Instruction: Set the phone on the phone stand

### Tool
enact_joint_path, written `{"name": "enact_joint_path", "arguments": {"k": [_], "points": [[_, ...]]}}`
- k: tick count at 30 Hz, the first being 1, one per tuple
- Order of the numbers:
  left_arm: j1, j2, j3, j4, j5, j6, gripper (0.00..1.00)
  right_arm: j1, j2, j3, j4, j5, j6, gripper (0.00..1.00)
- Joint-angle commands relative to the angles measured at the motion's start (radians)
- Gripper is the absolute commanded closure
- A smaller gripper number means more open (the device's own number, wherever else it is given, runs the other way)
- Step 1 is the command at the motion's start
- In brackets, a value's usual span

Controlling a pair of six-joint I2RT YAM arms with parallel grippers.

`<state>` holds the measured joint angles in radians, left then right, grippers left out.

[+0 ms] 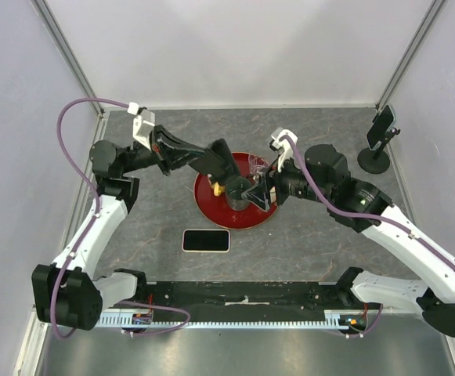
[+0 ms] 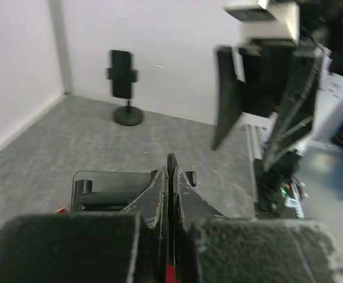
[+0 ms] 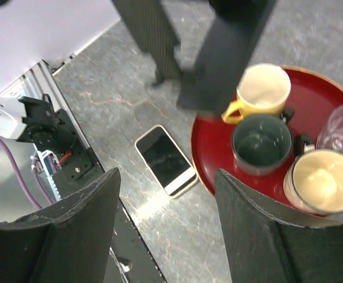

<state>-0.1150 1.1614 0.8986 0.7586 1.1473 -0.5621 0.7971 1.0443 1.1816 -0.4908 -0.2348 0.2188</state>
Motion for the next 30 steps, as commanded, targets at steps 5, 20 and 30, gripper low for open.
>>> {"name": "enact_joint_path", "arguments": {"k": [5,20,30], "points": [[-0.193,-0.063,0.066,-0.040,0.126,0.066,0.98,0.034,0.108,0.184,-0.012,-0.144,-0.058,0.13],[-0.268,-0.057,0.080,-0.154,0.155,0.149,0.98,0.057,0.195,0.250,0.046,-0.199,-0.047,0.48],[-0.270,-0.094,0.143,-0.420,-0.030,0.277,0.57,0.065,0.099,0.072,0.151,0.067,-0.047,1.00]]}}
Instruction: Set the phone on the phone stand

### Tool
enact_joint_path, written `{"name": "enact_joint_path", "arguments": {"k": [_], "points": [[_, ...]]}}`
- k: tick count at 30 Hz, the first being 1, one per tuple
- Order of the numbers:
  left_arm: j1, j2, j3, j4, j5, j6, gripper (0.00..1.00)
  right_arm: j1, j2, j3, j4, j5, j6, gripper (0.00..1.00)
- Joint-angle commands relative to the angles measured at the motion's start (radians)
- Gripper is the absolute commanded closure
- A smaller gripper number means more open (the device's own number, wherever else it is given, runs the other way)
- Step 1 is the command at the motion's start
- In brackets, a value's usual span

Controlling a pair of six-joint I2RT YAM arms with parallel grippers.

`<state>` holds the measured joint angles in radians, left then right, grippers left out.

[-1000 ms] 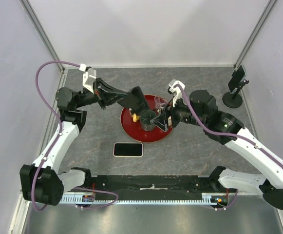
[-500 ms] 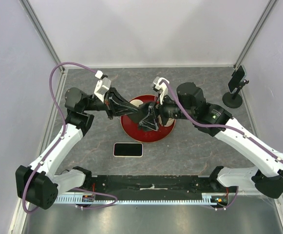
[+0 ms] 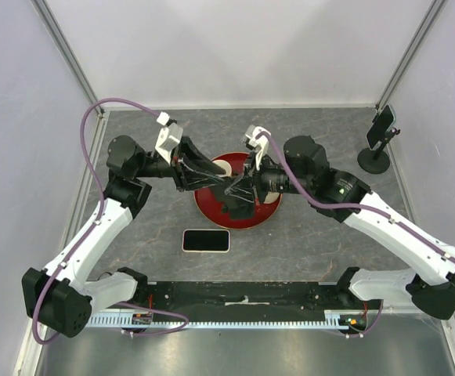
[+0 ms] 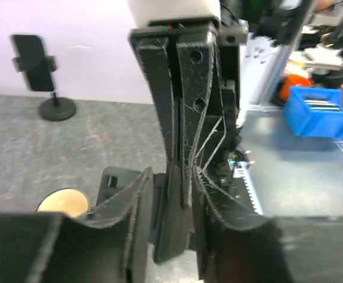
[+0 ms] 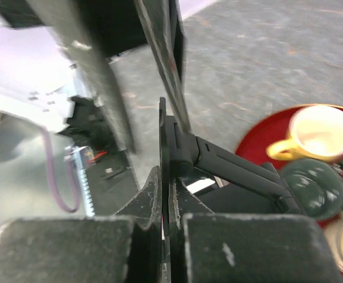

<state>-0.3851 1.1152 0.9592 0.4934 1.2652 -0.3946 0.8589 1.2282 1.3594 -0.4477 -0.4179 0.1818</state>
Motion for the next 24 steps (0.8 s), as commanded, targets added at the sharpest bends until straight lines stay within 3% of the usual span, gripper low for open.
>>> {"name": "enact_joint_path", "arguments": {"k": [1,3,4,6,7,8,10,12,16,20,24], "points": [[0.002,-0.058,0.091,-0.192,-0.252,0.144,0.50,0.002,-0.123,-0.150,0.128,0.380,0.008,1.00],[0.014,-0.097,0.085,-0.237,-0.396,0.166,0.40,0.002,-0.287,-0.322,0.194,0.805,0.082,1.00],[0.020,-0.106,0.072,-0.257,-0.531,0.168,0.39,0.002,-0.353,-0.383,0.213,0.941,0.102,1.00],[0.043,-0.130,0.058,-0.275,-0.643,0.162,0.38,-0.001,-0.559,-0.550,0.237,1.146,0.134,1.00],[0.052,-0.132,0.056,-0.300,-0.732,0.145,0.38,-0.001,-0.625,-0.600,0.238,1.355,0.145,1.00],[0.063,-0.132,0.059,-0.309,-0.754,0.139,0.38,-0.001,-0.759,-0.685,0.239,1.433,0.148,1.00],[0.104,-0.118,0.059,-0.308,-0.748,0.096,0.38,-0.003,-0.873,-0.752,0.241,1.633,0.139,1.00],[0.158,-0.104,0.056,-0.268,-0.709,0.045,0.38,-0.003,-0.999,-0.799,0.244,1.706,0.114,1.00],[0.239,-0.066,0.003,-0.090,-0.569,-0.162,0.39,-0.003,-1.055,-0.832,0.336,1.800,-0.013,1.00],[0.282,-0.020,-0.001,-0.026,-0.514,-0.224,0.39,-0.001,-0.948,-0.842,0.482,1.773,-0.164,1.00],[0.295,-0.032,-0.002,-0.035,-0.518,-0.198,0.39,-0.055,-0.764,-0.829,0.572,1.629,-0.167,1.00]]}}
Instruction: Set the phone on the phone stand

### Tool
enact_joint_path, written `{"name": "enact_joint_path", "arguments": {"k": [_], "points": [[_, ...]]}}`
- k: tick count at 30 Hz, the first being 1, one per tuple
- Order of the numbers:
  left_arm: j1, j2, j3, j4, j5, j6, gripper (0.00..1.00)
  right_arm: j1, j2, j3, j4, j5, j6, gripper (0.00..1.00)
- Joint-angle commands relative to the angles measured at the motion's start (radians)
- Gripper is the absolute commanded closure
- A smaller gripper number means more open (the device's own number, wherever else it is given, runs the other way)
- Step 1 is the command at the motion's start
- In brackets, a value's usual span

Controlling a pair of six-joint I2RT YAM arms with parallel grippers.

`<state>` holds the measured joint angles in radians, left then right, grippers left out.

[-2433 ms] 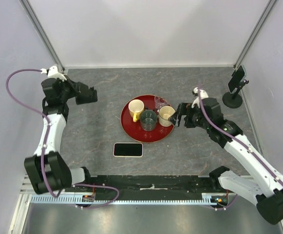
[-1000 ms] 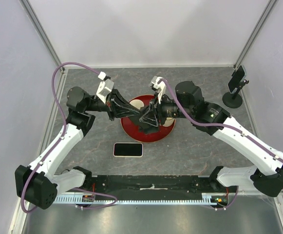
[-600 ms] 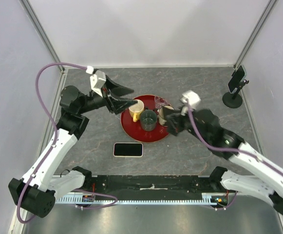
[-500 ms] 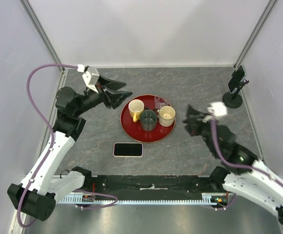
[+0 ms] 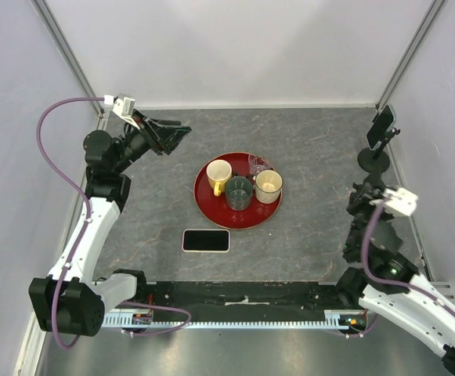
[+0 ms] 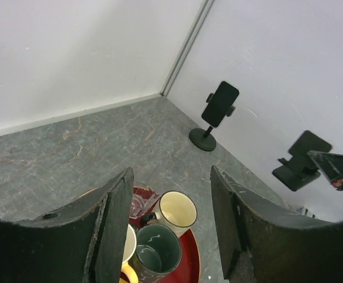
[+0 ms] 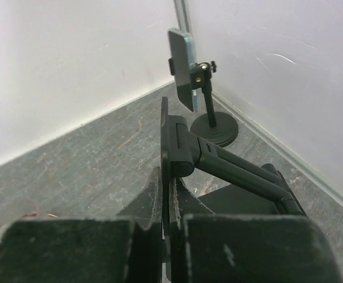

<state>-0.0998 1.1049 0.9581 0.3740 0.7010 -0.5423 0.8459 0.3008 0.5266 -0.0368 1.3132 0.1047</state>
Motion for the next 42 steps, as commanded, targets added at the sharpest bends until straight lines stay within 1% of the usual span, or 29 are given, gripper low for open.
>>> {"name": "enact_joint_path", "arguments": {"k": [1,2,3,4,6,7,9,10,12,13,14,15,16,17,19,20,23,25,27,28,29,31,35,38,40,41,42], "points": [[0.008,-0.023,-0.002,0.085,0.043,-0.047,0.39,-0.129,0.193,0.015,0.164,-0.176,-0.074,1.00],[0.008,-0.027,-0.002,0.083,0.043,-0.042,0.39,-0.193,0.246,0.016,0.169,-0.265,-0.054,1.00],[0.008,-0.025,-0.002,0.083,0.042,-0.039,0.39,-0.271,0.270,0.019,0.172,-0.480,0.007,1.00],[0.008,-0.022,-0.002,0.083,0.043,-0.039,0.39,-0.435,0.299,0.035,0.169,-0.587,0.035,1.00],[0.006,-0.020,-0.002,0.083,0.046,-0.039,0.39,-0.592,0.383,0.056,0.152,-0.813,0.088,1.00],[0.006,-0.022,-0.001,0.083,0.049,-0.041,0.39,-0.726,0.403,0.062,0.155,-0.979,0.104,1.00],[0.008,-0.028,0.001,0.085,0.052,-0.041,0.39,-0.845,0.442,0.032,0.251,-1.157,0.145,1.00],[0.006,-0.028,0.001,0.088,0.054,-0.044,0.39,-0.987,0.466,-0.005,0.294,-1.318,0.174,1.00],[0.008,-0.034,-0.001,0.092,0.060,-0.051,0.39,-1.112,0.504,-0.022,0.397,-1.487,0.234,1.00],[0.008,-0.036,-0.002,0.100,0.063,-0.057,0.39,-1.227,0.549,-0.052,0.450,-1.635,0.315,1.00],[0.008,-0.037,-0.004,0.114,0.066,-0.062,0.39,-1.278,0.573,-0.072,0.583,-1.692,0.352,1.00],[0.008,-0.039,-0.005,0.118,0.074,-0.067,0.39,-1.323,0.599,-0.092,0.653,-1.747,0.387,1.00],[0.008,-0.042,-0.005,0.123,0.074,-0.071,0.40,-1.393,0.642,-0.124,0.711,-1.782,0.421,1.00],[0.009,-0.042,-0.005,0.124,0.074,-0.071,0.40,-1.416,0.661,-0.138,0.795,-1.813,0.426,1.00],[0.008,-0.043,-0.009,0.129,0.074,-0.073,0.40,-1.450,0.713,-0.198,0.909,-1.830,0.417,0.99],[0.008,-0.042,-0.009,0.132,0.074,-0.074,0.40,-1.455,0.736,-0.223,1.045,-1.845,0.418,0.99],[0.008,-0.034,-0.015,0.143,0.075,-0.085,0.40,-1.479,0.842,-0.277,1.251,-1.910,0.426,1.00],[0.008,-0.024,-0.018,0.164,0.084,-0.105,0.40,-1.501,0.923,-0.275,1.295,-1.965,0.426,1.00],[0.011,-0.011,-0.021,0.193,0.098,-0.133,0.41,-1.519,0.981,-0.274,1.380,-2.005,0.456,1.00],[0.012,-0.010,-0.025,0.210,0.103,-0.145,0.41,-1.535,1.042,-0.284,1.426,-2.005,0.472,1.00],[0.017,-0.008,-0.028,0.223,0.106,-0.168,0.40,-1.539,1.072,-0.286,1.503,-2.005,0.486,1.00],[0.022,-0.008,-0.035,0.247,0.115,-0.180,0.41,-1.561,1.138,-0.274,1.522,-2.008,0.489,1.00],[0.029,0.000,-0.038,0.266,0.120,-0.203,0.41,-1.587,1.208,-0.260,1.522,-2.005,0.469,1.00],[0.040,0.010,-0.047,0.307,0.127,-0.238,0.41,-1.596,1.229,-0.258,1.537,-1.952,0.477,1.00],[0.045,0.018,-0.051,0.321,0.132,-0.252,0.42,-1.598,1.224,-0.226,1.479,-1.951,0.440,1.00],[0.049,0.022,-0.053,0.338,0.135,-0.269,0.42,-1.598,1.221,-0.211,1.386,-1.924,0.429,1.00],[0.052,0.024,-0.056,0.350,0.138,-0.277,0.42,-1.596,1.218,-0.188,1.346,-1.913,0.414,1.00]]}}
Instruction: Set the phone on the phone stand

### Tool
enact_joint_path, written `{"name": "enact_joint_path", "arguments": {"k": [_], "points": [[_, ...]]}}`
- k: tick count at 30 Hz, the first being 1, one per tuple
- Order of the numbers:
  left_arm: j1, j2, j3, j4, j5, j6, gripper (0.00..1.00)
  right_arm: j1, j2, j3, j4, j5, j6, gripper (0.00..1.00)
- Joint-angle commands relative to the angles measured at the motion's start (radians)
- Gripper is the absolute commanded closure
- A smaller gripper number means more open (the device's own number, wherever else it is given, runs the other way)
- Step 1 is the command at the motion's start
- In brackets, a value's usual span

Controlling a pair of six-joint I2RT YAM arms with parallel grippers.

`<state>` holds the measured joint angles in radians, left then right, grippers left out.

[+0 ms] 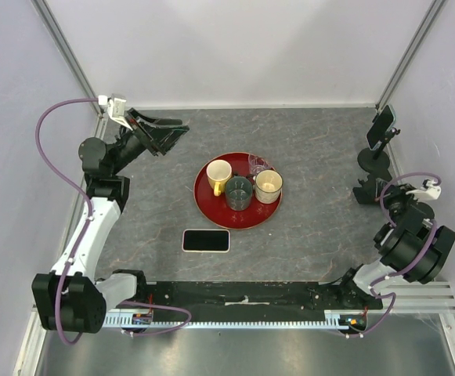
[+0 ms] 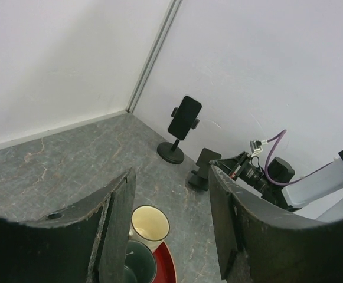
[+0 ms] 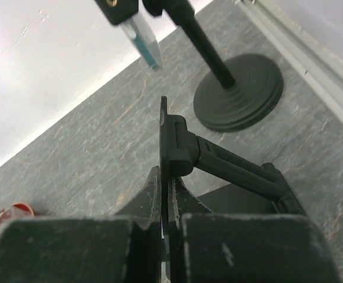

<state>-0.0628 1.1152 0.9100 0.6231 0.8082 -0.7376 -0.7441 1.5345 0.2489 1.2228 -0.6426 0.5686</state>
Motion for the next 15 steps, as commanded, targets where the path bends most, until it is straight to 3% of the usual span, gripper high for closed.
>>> {"name": "enact_joint_path", "arguments": {"k": [1,15], "points": [[0.018,0.015,-0.011,0.112,0.032,-0.092,0.42,-0.008,-0.022,0.099,0.046,0.060,-0.059,1.00],[0.038,0.031,-0.020,0.176,0.054,-0.137,0.45,-0.008,0.121,0.220,-0.006,0.066,0.014,0.99]]}}
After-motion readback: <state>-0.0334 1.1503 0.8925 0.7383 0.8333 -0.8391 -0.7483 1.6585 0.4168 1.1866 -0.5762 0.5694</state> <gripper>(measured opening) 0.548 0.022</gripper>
